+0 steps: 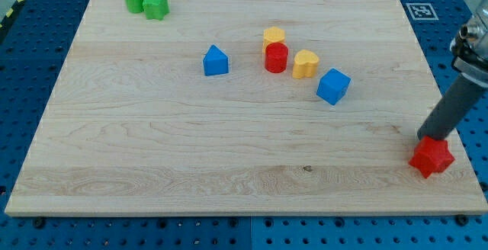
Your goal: Slide the yellow heart at the left side of the blue cube
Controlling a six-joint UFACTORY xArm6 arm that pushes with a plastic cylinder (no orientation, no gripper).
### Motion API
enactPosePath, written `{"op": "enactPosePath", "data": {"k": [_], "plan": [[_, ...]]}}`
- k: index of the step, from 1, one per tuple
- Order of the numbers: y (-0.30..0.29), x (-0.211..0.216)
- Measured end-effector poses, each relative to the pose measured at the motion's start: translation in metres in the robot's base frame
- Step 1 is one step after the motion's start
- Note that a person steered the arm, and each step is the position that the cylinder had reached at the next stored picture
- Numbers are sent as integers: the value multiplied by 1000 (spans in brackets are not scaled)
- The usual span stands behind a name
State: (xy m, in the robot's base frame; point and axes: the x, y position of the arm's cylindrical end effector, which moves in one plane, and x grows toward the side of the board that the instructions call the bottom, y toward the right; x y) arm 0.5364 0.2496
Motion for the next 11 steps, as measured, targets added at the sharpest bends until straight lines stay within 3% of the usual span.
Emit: {"op": "enactPosePath", "data": {"k": [1, 2, 4, 6, 8, 11], "plan": [[-1, 1], [-15, -28], [-44, -127], [-146, -176], [-156, -143], [-108, -93]]}}
